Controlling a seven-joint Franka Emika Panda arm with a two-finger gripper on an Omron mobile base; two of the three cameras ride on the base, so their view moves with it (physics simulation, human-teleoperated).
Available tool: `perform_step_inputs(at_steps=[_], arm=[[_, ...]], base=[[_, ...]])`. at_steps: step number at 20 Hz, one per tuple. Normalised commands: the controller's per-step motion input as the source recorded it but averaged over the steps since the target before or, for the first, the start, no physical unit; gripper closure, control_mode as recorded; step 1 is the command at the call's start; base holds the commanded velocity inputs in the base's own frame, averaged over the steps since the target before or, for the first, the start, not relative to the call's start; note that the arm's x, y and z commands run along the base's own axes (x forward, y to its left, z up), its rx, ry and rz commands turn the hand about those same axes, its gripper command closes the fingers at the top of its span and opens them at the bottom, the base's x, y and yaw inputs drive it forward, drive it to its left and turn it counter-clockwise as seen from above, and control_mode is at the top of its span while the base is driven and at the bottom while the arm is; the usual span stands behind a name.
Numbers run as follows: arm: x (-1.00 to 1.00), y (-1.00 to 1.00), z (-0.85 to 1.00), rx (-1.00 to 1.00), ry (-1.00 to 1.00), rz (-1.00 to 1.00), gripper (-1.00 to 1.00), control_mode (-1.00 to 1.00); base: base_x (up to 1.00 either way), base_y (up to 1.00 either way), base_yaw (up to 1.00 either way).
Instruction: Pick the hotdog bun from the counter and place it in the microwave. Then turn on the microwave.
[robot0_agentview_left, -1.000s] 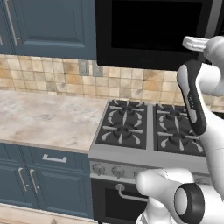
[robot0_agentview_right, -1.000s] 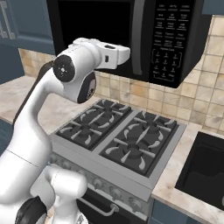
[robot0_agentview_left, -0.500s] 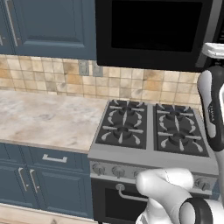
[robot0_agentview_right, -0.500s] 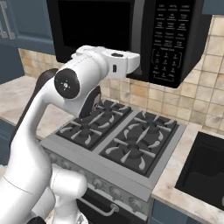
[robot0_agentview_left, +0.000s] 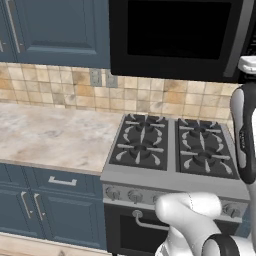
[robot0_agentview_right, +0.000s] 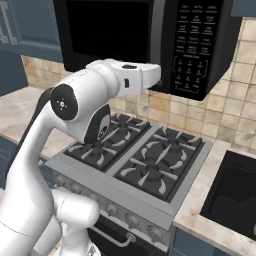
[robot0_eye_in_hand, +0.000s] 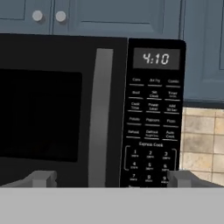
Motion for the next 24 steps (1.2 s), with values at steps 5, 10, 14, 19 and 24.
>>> perform_step_inputs(at_steps=[5, 10, 14, 19, 24], arm=[[-0.25, -0.08, -0.14, -0.04, 0.0, -0.12, -1.0, -1.0], [-0.06, -0.14, -0.23, 0.0, 0.0, -0.07, -1.0, -1.0], [0.0, -0.19, -0.31, 0.0, 0.0, -0.02, -1.0, -1.0], [0.0, -0.14, -0.34, 0.0, 0.0, 0.0, -1.0, -1.0], [0.0, -0.21, -0.29, 0.0, 0.0, 0.02, -1.0, -1.0]], base=[[0.0, 0.0, 0.0], [0.0, 0.0, 0.0], [0.0, 0.0, 0.0], [0.0, 0.0, 0.0], [0.0, 0.0, 0.0]])
